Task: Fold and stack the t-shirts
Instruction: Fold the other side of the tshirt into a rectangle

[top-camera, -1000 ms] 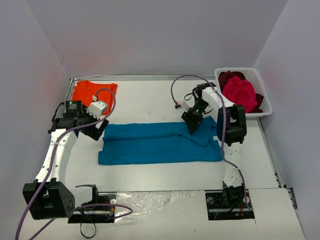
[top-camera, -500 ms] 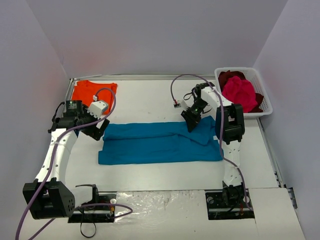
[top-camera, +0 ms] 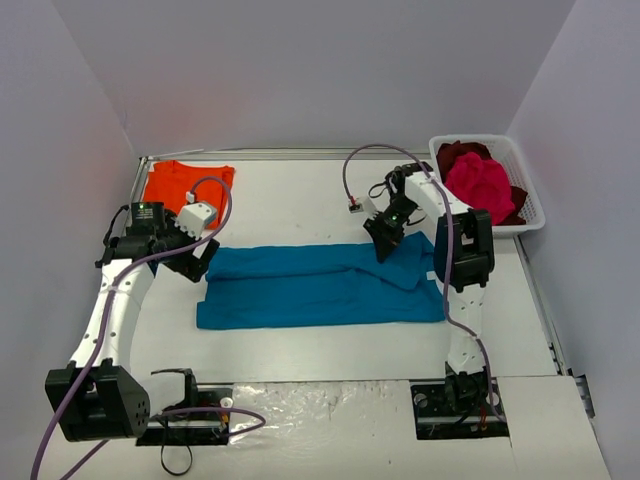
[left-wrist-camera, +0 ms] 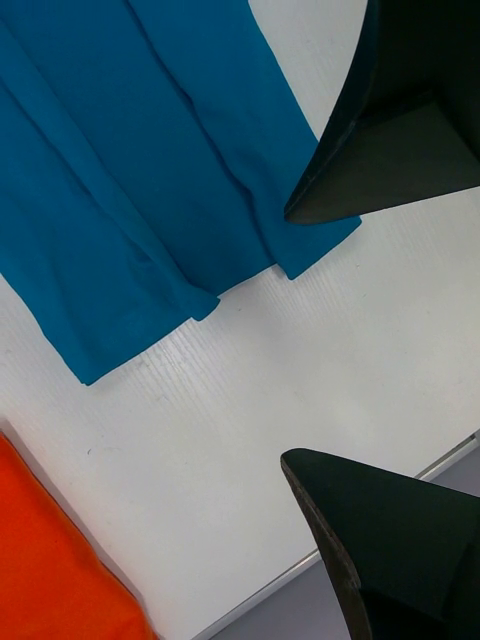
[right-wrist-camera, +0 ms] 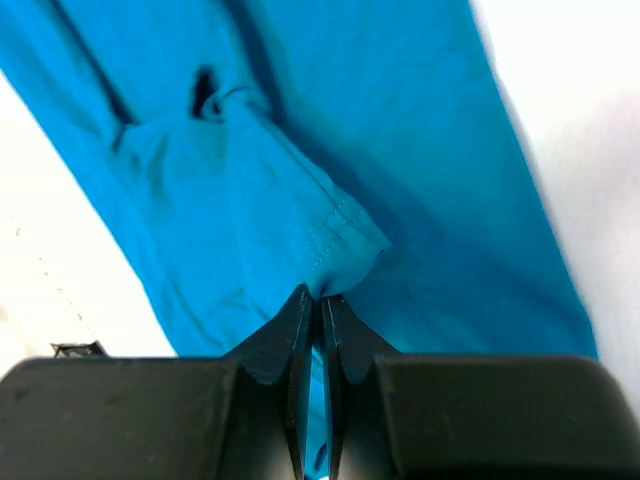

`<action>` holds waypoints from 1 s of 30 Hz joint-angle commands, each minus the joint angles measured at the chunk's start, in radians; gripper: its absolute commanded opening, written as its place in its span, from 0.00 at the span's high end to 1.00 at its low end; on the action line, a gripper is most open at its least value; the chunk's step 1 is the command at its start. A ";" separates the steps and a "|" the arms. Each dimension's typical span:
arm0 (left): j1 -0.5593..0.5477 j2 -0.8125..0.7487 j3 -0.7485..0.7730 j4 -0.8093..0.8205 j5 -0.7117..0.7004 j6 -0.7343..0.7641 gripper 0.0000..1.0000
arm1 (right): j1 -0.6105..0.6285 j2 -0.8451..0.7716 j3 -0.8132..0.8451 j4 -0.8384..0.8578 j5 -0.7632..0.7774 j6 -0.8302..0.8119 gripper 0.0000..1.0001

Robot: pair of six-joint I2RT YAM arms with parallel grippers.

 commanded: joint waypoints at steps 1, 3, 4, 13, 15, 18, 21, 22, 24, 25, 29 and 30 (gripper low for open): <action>0.003 -0.045 0.002 -0.021 0.026 -0.011 0.06 | 0.019 -0.131 -0.035 -0.063 -0.011 0.012 0.98; 0.003 -0.054 0.003 -0.024 0.026 -0.009 0.06 | 0.036 -0.159 -0.069 -0.063 -0.008 0.017 0.98; 0.003 -0.055 0.003 -0.024 0.026 -0.009 0.06 | 0.042 -0.168 -0.083 -0.062 -0.006 0.018 0.98; 0.005 -0.061 -0.007 -0.025 0.035 -0.008 0.06 | 0.140 -0.254 -0.264 -0.030 0.029 0.029 0.99; 0.003 -0.063 -0.009 -0.024 0.040 -0.009 0.06 | 0.166 -0.266 -0.305 -0.019 0.034 0.038 0.99; 0.003 -0.065 -0.010 -0.024 0.040 -0.011 0.06 | 0.191 -0.278 -0.353 -0.004 0.044 0.046 0.99; 0.005 -0.066 -0.012 -0.027 0.043 -0.011 0.06 | 0.214 -0.278 -0.394 0.015 0.054 0.055 0.98; 0.003 -0.066 -0.013 -0.027 0.043 -0.011 0.06 | 0.225 -0.274 -0.405 0.028 0.054 0.057 0.97; 0.003 -0.066 -0.016 -0.027 0.041 -0.009 0.06 | 0.231 -0.268 -0.428 0.042 0.057 0.064 0.94; 0.003 -0.065 -0.016 -0.027 0.040 -0.009 0.06 | 0.231 -0.260 -0.434 0.056 0.055 0.068 0.92; 0.005 -0.060 -0.021 -0.025 0.037 -0.006 0.06 | 0.234 -0.240 -0.450 0.073 0.043 0.072 0.72; 0.005 -0.058 -0.023 -0.024 0.037 -0.006 0.06 | 0.235 -0.234 -0.450 0.078 0.041 0.074 0.70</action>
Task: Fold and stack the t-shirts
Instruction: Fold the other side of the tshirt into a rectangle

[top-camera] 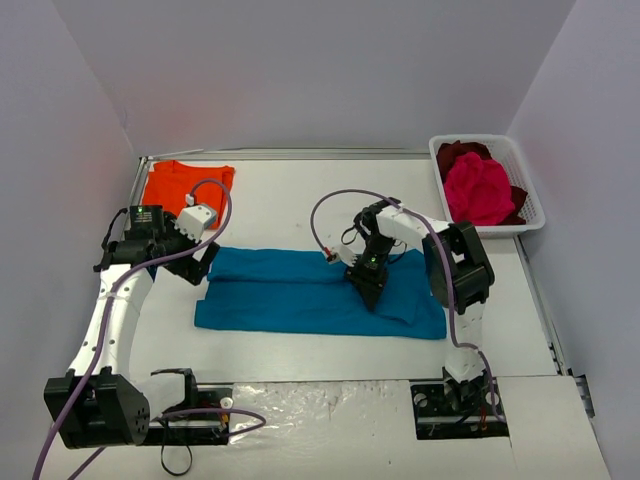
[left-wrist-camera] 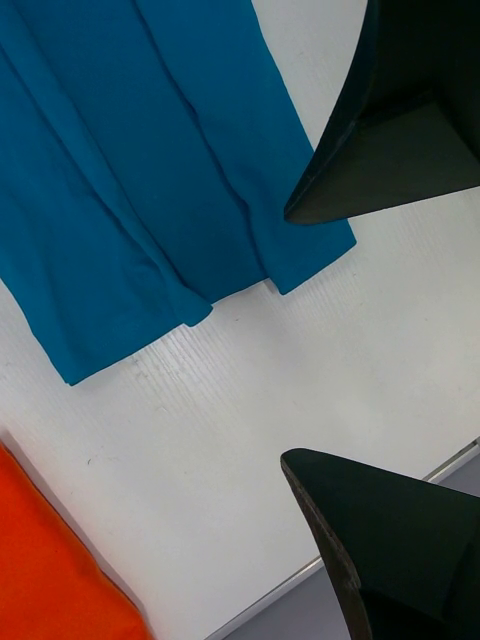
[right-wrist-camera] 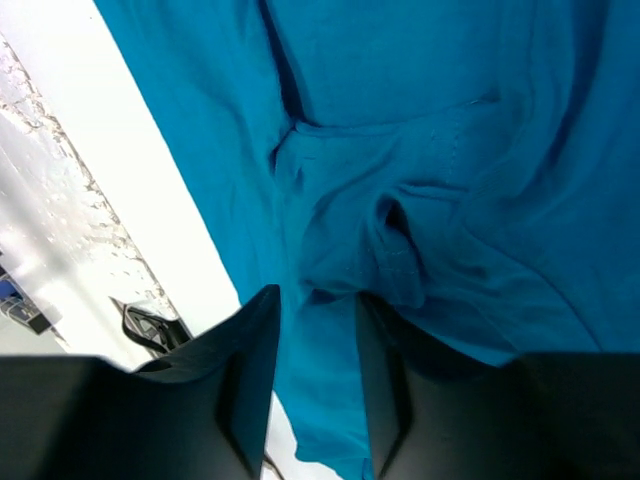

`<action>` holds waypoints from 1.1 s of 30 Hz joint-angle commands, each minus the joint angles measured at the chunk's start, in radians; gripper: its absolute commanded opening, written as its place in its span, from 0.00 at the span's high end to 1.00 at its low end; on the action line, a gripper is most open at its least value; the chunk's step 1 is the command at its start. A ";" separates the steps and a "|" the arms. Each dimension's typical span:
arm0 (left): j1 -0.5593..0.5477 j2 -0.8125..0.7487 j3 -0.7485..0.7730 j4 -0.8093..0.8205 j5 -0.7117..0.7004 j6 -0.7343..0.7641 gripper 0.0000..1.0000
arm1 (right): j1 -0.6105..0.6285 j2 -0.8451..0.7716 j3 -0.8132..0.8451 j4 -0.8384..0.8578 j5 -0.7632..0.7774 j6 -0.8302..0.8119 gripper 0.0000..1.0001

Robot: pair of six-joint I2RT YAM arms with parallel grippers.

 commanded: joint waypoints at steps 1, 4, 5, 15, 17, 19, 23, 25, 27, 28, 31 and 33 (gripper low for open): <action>0.003 -0.018 -0.005 -0.014 0.015 -0.007 0.06 | 0.008 -0.017 -0.009 -0.019 -0.004 0.007 0.66; 0.003 -0.019 -0.009 -0.013 0.015 -0.007 0.06 | 0.018 -0.006 -0.011 -0.007 -0.009 0.018 0.64; 0.005 -0.019 -0.009 -0.013 0.015 -0.007 0.06 | 0.029 -0.004 -0.012 -0.005 -0.011 0.020 0.63; 0.003 -0.021 -0.009 -0.016 0.027 -0.001 0.06 | 0.072 -0.052 -0.003 -0.033 -0.063 0.040 0.62; 0.003 -0.019 -0.010 -0.017 0.029 0.000 0.06 | 0.078 -0.066 0.002 -0.048 -0.092 0.030 0.62; 0.003 -0.019 -0.010 -0.016 0.037 -0.001 0.06 | 0.095 -0.087 0.000 -0.059 -0.101 0.030 0.62; 0.003 -0.022 -0.013 -0.016 0.044 -0.001 0.06 | 0.130 -0.101 -0.011 -0.057 -0.109 0.041 0.61; 0.003 -0.022 -0.015 -0.013 0.044 -0.001 0.06 | 0.149 -0.095 -0.015 -0.057 -0.110 0.047 0.61; 0.003 -0.022 -0.018 -0.016 0.047 0.001 0.06 | 0.159 -0.086 -0.018 -0.059 -0.104 0.049 0.61; 0.003 -0.021 -0.019 -0.017 0.054 0.001 0.06 | 0.167 -0.086 -0.017 -0.059 -0.101 0.052 0.61; 0.002 -0.011 -0.019 -0.030 0.081 0.019 0.06 | 0.167 -0.112 0.003 -0.073 -0.074 0.060 0.61; 0.003 0.005 -0.022 -0.042 0.107 0.039 0.06 | 0.164 -0.151 0.027 -0.098 -0.063 0.056 0.61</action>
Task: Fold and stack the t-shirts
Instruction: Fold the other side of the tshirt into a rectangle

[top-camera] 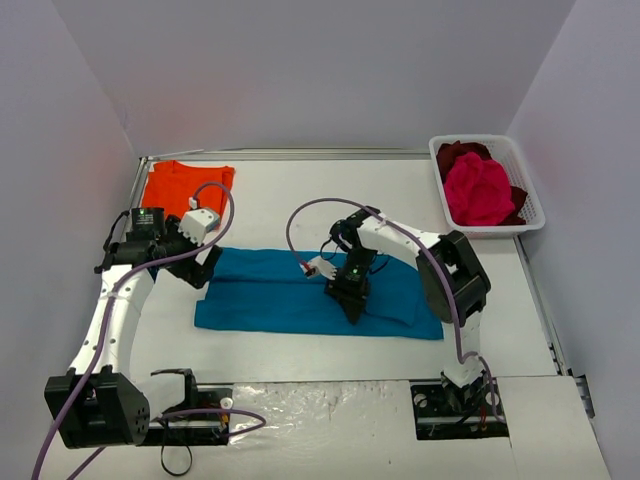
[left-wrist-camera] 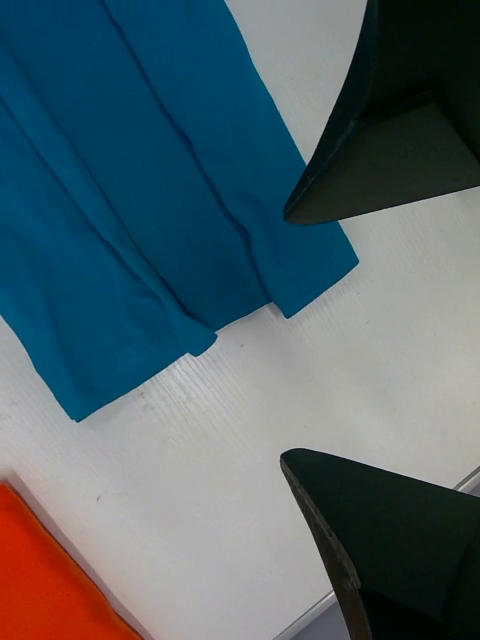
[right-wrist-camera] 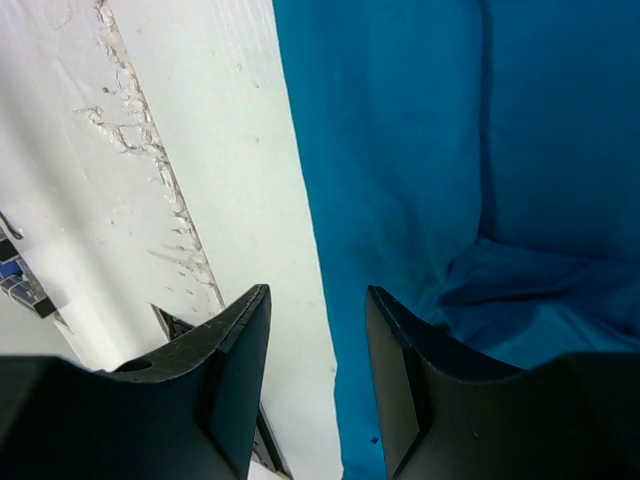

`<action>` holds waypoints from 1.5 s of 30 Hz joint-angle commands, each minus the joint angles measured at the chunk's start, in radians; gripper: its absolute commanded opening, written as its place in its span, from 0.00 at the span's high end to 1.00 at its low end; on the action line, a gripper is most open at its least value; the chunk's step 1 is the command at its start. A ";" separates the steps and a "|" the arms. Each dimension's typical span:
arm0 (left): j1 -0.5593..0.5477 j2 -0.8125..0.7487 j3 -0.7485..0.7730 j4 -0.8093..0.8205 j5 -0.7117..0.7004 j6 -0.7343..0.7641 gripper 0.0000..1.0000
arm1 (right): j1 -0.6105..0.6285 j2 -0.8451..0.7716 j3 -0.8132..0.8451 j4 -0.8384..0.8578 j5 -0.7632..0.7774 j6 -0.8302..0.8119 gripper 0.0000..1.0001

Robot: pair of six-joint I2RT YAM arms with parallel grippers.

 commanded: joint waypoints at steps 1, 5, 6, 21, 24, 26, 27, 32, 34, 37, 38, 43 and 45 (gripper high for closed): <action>0.002 0.010 -0.004 -0.045 0.074 0.044 0.06 | -0.009 -0.107 0.044 -0.100 0.015 0.010 0.61; 0.002 0.078 0.014 -0.081 0.175 0.130 0.06 | -0.023 -0.191 0.056 -0.118 0.019 0.019 0.60; 0.002 0.119 0.037 -0.113 0.200 0.152 0.06 | -0.034 -0.202 0.052 -0.118 0.024 0.019 0.60; -0.046 0.651 0.439 -0.635 0.437 0.666 0.00 | -0.348 -0.380 -0.134 -0.028 0.013 0.006 0.60; -0.057 0.725 0.485 -0.666 0.449 0.695 0.07 | -0.374 -0.398 -0.145 -0.028 0.007 0.006 0.60; -0.084 0.757 0.497 -0.666 0.447 0.701 0.08 | -0.382 -0.406 -0.145 -0.026 0.005 0.008 0.60; -0.089 0.786 0.508 -0.663 0.447 0.701 0.09 | -0.383 -0.408 -0.143 -0.026 0.002 0.006 0.60; -0.098 0.840 0.526 -0.626 0.440 0.684 0.10 | -0.390 -0.403 -0.145 -0.029 -0.007 0.005 0.60; -0.100 0.840 0.522 -0.602 0.430 0.663 0.10 | -0.390 -0.402 -0.148 -0.026 -0.008 0.000 0.60; -0.101 0.848 0.522 -0.571 0.409 0.644 0.10 | -0.393 -0.392 -0.154 -0.028 -0.010 -0.006 0.60; -0.101 0.856 0.525 -0.556 0.403 0.638 0.10 | -0.393 -0.391 -0.157 -0.028 -0.013 -0.010 0.60; -0.103 0.885 0.536 -0.549 0.369 0.629 0.10 | -0.397 -0.382 -0.164 -0.026 -0.019 -0.017 0.60; -0.106 0.894 0.537 -0.546 0.366 0.629 0.10 | -0.397 -0.380 -0.166 -0.025 -0.019 -0.017 0.60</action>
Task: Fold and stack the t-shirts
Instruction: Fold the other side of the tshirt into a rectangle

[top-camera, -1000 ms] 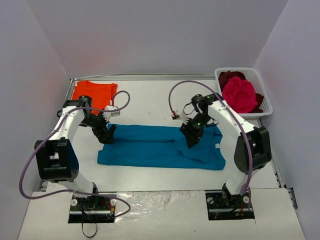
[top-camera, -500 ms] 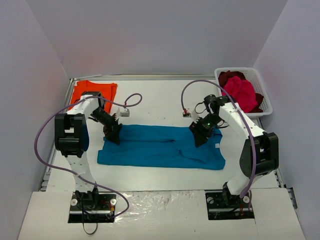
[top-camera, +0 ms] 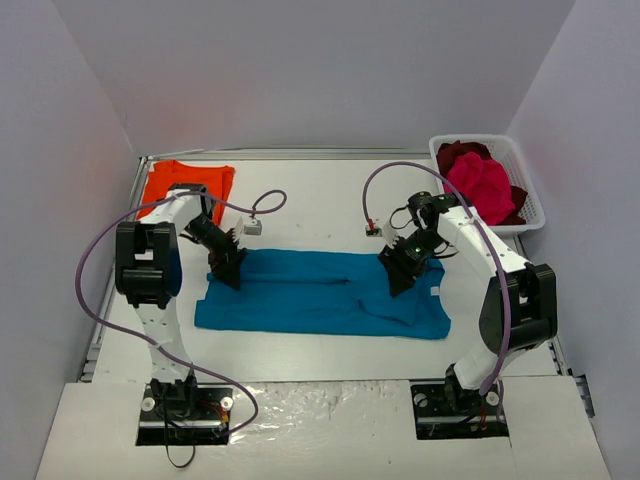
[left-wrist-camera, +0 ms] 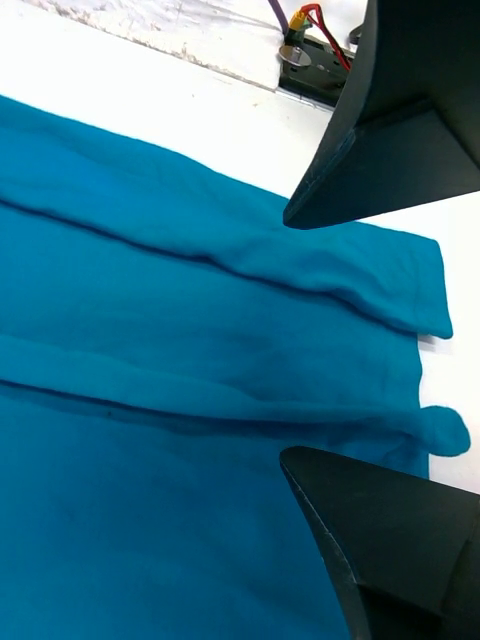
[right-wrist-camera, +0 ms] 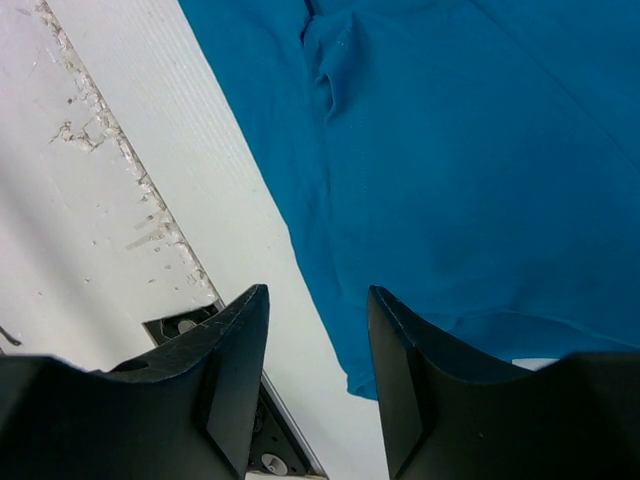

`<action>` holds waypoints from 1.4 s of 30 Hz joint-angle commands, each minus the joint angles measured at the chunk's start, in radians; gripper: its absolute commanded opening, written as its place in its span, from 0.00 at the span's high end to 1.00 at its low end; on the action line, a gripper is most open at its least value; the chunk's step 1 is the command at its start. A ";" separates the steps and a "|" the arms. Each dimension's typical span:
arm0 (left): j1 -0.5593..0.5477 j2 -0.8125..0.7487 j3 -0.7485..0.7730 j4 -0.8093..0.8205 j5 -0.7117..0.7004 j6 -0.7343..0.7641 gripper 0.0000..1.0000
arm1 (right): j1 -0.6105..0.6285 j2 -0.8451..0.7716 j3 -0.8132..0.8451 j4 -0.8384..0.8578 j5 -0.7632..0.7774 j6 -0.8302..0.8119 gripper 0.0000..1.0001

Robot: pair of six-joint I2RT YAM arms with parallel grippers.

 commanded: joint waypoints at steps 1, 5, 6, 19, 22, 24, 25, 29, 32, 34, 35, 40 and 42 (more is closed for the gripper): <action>-0.006 0.008 0.029 -0.007 -0.016 0.007 0.10 | -0.010 -0.006 -0.010 -0.035 -0.024 -0.020 0.60; -0.021 0.014 0.010 -0.007 -0.024 0.013 0.11 | -0.011 -0.002 -0.012 -0.033 -0.024 -0.020 0.60; -0.030 0.012 0.006 -0.008 -0.027 0.015 0.12 | -0.011 0.000 -0.010 -0.032 -0.024 -0.020 0.60; -0.118 -0.112 -0.194 0.122 -0.209 -0.013 0.18 | -0.014 0.020 -0.007 -0.029 -0.026 -0.017 0.60; -0.128 -0.132 -0.246 0.174 -0.280 -0.027 0.18 | -0.014 0.026 -0.004 -0.029 -0.026 -0.017 0.60; -0.132 -0.144 -0.270 0.220 -0.318 -0.033 0.19 | -0.014 0.032 -0.004 -0.027 -0.027 -0.018 0.60; -0.136 -0.156 -0.295 0.234 -0.330 -0.034 0.19 | -0.014 0.034 -0.005 -0.026 -0.027 -0.018 0.60; -0.162 -0.192 -0.361 0.312 -0.386 -0.050 0.19 | -0.014 0.046 -0.007 -0.020 -0.021 -0.012 0.60; -0.190 -0.224 -0.401 0.356 -0.393 -0.056 0.19 | -0.014 0.058 -0.007 -0.017 -0.017 -0.009 0.60; -0.208 -0.256 -0.425 0.381 -0.416 -0.068 0.20 | -0.016 0.064 -0.005 -0.015 -0.014 -0.004 0.60; -0.216 -0.265 -0.450 0.405 -0.425 -0.076 0.20 | -0.014 0.067 -0.005 -0.013 -0.014 -0.004 0.60; -0.283 -0.342 -0.539 0.499 -0.497 -0.110 0.21 | -0.014 0.072 -0.010 -0.006 -0.006 0.003 0.60; -0.315 -0.366 -0.577 0.528 -0.513 -0.117 0.21 | -0.014 0.074 -0.012 -0.003 -0.001 0.006 0.60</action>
